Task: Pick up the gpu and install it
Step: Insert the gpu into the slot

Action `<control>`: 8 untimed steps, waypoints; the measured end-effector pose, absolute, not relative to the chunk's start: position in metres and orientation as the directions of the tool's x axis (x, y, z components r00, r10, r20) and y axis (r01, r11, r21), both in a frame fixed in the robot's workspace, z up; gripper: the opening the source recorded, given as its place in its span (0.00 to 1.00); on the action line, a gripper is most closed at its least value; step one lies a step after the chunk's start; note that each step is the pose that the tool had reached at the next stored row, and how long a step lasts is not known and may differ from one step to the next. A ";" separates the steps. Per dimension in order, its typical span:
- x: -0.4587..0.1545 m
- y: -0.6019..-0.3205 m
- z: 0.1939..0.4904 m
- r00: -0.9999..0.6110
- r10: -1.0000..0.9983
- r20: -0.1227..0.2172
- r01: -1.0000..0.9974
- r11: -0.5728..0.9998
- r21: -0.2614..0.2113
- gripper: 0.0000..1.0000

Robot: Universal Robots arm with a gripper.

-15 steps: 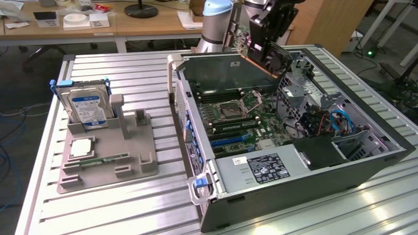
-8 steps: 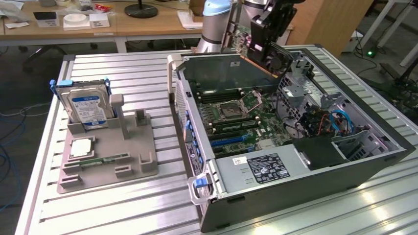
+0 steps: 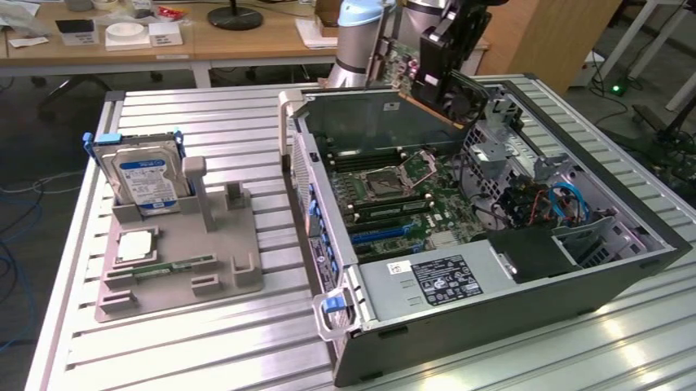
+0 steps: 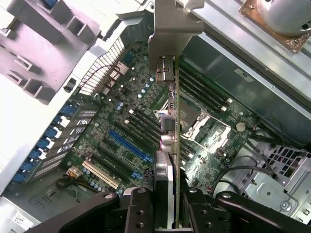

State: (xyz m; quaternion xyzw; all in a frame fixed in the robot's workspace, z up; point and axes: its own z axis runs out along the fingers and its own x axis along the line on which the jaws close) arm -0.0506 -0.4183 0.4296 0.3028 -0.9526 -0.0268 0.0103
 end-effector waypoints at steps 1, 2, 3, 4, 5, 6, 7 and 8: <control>-0.051 -0.418 0.430 -0.812 -0.583 0.003 -0.582 0.811 0.057 0.28; -0.051 -0.418 0.430 -0.809 -0.588 0.003 -0.587 0.807 0.057 0.28; -0.051 -0.418 0.430 -0.805 -0.593 0.003 -0.592 0.804 0.057 0.28; -0.051 -0.418 0.430 -0.801 -0.598 0.003 -0.597 0.800 0.057 0.28; -0.051 -0.418 0.430 -0.797 -0.604 0.003 -0.603 0.796 0.057 0.28; -0.051 -0.418 0.430 -0.793 -0.610 0.003 -0.609 0.791 0.057 0.28; -0.051 -0.418 0.430 -0.788 -0.616 0.003 -0.615 0.786 0.057 0.28; -0.051 -0.418 0.430 -0.782 -0.623 0.003 -0.622 0.781 0.057 0.28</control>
